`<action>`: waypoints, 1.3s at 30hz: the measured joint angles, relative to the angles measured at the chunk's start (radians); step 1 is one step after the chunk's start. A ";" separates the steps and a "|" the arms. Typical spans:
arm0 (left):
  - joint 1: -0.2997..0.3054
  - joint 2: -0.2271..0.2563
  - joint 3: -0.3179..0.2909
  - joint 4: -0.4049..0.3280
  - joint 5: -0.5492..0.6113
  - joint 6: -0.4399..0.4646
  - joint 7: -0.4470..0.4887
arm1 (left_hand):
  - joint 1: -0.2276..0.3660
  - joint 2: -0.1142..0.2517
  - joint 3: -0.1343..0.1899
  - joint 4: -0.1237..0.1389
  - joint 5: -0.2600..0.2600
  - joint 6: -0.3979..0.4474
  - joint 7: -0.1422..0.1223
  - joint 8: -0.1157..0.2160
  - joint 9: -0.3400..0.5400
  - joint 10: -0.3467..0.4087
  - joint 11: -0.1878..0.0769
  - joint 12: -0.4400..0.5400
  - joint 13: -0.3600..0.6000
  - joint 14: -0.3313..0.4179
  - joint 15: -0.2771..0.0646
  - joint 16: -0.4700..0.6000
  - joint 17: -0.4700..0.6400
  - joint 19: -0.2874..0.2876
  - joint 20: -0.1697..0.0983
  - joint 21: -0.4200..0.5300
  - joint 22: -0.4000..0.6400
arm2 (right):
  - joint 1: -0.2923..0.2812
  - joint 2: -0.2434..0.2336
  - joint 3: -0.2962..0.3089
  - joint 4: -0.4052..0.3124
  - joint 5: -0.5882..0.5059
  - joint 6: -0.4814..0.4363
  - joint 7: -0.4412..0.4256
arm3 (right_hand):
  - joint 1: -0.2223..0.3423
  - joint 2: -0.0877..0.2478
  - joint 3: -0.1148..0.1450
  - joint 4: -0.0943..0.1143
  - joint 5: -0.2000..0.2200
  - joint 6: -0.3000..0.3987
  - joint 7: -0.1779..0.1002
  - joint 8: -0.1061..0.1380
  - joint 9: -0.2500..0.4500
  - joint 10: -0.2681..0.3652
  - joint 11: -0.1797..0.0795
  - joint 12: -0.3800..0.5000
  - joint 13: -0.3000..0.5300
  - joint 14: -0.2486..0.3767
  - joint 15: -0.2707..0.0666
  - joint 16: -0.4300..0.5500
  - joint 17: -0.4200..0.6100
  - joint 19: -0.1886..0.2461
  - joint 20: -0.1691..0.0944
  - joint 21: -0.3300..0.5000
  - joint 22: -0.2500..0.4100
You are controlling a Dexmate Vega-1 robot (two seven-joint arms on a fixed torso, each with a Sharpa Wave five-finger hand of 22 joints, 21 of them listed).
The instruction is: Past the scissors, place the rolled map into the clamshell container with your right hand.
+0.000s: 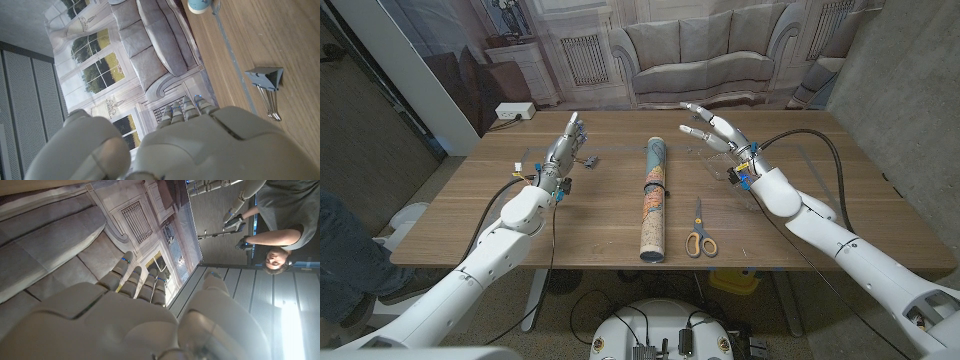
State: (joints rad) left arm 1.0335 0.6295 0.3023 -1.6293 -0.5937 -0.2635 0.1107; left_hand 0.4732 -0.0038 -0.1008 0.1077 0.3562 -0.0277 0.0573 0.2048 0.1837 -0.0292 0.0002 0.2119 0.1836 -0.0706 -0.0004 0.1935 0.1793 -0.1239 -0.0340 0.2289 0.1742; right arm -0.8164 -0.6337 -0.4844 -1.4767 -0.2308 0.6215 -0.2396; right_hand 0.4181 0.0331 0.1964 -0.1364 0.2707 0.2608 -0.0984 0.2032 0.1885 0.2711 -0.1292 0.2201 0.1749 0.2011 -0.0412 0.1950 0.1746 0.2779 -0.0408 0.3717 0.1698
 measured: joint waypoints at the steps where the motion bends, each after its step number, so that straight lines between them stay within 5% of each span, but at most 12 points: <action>1: 0.002 0.000 -0.001 -0.002 0.001 0.000 0.002 | 0.000 0.000 0.000 0.000 0.000 0.000 0.000 0.000 0.000 0.000 0.000 0.000 0.000 0.004 0.004 0.000 0.000 0.000 0.000 0.000 0.000 | 0.002 0.000 -0.001 0.002 -0.010 0.006 -0.010 | 0.000 0.000 0.000 0.000 0.000 0.000 0.000 0.000 0.000 0.001 -0.001 0.000 0.000 0.000 0.000 0.000 0.000 0.000 0.000 0.000 0.000; 39: 0.045 0.018 -0.017 -0.071 0.014 0.026 0.045 | 0.003 0.003 -0.003 0.003 0.000 0.000 0.000 0.000 0.000 0.005 0.005 0.000 0.000 0.005 0.005 0.000 0.000 0.000 0.000 -0.004 0.000 | 0.065 -0.016 -0.052 0.040 -0.290 0.090 -0.171 | -0.002 0.007 0.001 0.007 0.031 -0.018 -0.029 -0.004 0.000 -0.002 -0.034 -0.010 0.005 0.011 0.000 0.000 0.005 0.021 0.000 -0.014 0.005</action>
State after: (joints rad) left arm 1.0787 0.6473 0.2856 -1.7000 -0.5794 -0.2371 0.1559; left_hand 0.4757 -0.0013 -0.1035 0.1105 0.3562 -0.0277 0.0573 0.2047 0.1836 -0.0239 0.0056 0.2119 0.1836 -0.0655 0.0048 0.1935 0.1793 -0.1239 -0.0339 0.2250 0.1742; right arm -0.7512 -0.6498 -0.5366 -1.4365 -0.5206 0.7119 -0.4110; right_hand 0.4163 0.0401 0.1975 -0.1295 0.3018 0.2430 -0.1272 0.1995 0.1883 0.2692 -0.1629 0.2104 0.1795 0.2120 -0.0412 0.1950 0.1793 0.2992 -0.0408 0.3573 0.1747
